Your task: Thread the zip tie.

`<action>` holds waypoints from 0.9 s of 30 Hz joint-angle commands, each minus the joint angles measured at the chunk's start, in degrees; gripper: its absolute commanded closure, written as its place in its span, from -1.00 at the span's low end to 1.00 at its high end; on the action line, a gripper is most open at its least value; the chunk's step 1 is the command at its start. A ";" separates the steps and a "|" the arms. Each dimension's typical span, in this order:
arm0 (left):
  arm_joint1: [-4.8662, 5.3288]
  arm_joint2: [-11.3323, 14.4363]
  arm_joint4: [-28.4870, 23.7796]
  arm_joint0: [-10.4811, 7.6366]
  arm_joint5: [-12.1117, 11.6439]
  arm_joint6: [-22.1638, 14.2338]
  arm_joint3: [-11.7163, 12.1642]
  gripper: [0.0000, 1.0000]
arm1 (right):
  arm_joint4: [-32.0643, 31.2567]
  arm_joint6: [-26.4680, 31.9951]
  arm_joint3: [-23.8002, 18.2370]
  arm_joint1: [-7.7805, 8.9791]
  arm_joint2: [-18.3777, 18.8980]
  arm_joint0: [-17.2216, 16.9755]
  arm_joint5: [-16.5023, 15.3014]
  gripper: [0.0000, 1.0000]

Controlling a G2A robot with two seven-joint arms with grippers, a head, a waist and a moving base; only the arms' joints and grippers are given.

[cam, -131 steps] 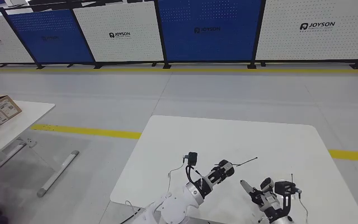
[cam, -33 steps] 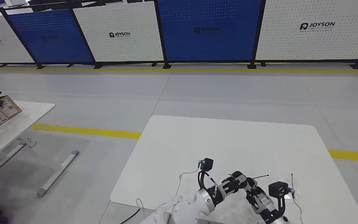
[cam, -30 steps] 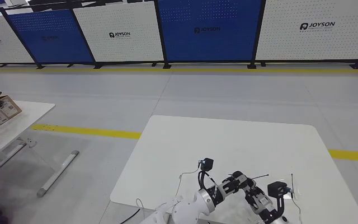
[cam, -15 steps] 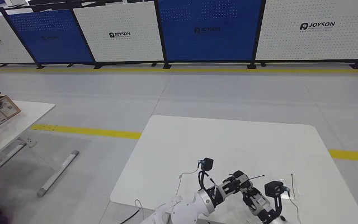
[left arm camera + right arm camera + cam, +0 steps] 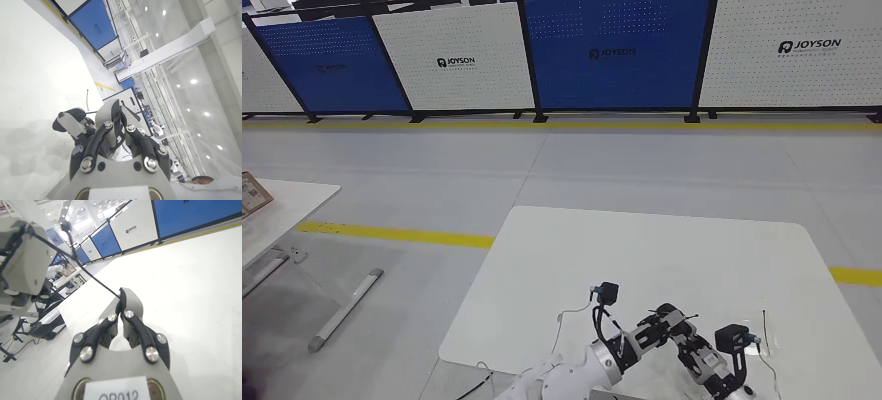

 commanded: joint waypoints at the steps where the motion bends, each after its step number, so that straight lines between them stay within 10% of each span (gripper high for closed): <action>1: 0.08 -0.15 0.15 0.29 -0.26 0.05 -0.37 1.00 | -0.11 -0.11 0.05 -0.01 -0.05 0.04 0.00 1.00; 27: 0.67 -0.48 2.30 2.23 -1.13 0.52 -2.74 1.00 | 0.13 -1.55 -0.03 0.17 -0.78 0.12 0.00 1.00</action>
